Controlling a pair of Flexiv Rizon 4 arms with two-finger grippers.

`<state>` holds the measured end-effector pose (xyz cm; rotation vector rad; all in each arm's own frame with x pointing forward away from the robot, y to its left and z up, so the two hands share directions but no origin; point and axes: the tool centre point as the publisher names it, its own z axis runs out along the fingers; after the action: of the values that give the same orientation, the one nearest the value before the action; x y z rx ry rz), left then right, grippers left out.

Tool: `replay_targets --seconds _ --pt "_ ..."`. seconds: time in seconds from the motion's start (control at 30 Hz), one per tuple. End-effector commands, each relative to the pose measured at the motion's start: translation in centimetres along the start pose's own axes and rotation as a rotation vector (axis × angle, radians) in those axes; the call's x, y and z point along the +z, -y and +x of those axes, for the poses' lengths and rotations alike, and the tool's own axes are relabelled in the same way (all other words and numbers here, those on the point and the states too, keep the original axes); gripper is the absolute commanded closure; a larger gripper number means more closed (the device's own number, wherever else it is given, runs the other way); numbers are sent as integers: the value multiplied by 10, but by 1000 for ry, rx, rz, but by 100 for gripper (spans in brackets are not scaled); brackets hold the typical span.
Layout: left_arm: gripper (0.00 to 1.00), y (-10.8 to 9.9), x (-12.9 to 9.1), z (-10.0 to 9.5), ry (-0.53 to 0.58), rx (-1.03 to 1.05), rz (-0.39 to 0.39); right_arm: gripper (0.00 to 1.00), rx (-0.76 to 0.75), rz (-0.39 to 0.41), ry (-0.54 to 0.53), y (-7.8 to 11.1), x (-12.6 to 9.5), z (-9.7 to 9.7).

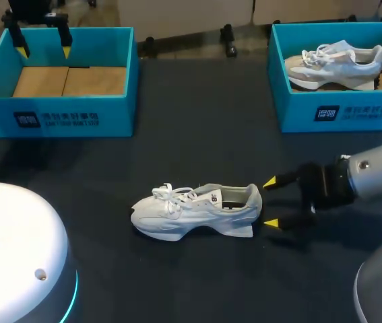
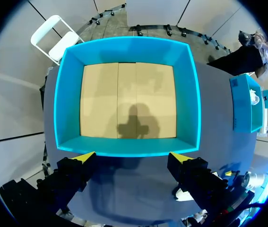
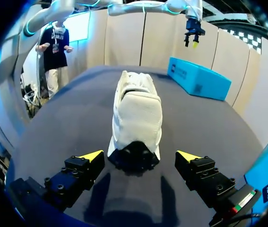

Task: Take the shoe out of the shoebox, open the shoe tongue, remove and reinsert the insole, then place the shoe into the shoebox

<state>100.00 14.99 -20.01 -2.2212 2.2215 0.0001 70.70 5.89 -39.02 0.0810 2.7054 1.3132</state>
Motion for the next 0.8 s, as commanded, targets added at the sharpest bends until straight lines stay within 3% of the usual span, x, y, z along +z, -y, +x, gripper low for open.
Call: replay_targets --seconds 0.03,0.8 --pt "0 0 0 0 0 0 0 0 4 3 9 -5 10 3" --pt "0 0 0 0 0 0 0 0 52 -61 -20 -8 45 2"
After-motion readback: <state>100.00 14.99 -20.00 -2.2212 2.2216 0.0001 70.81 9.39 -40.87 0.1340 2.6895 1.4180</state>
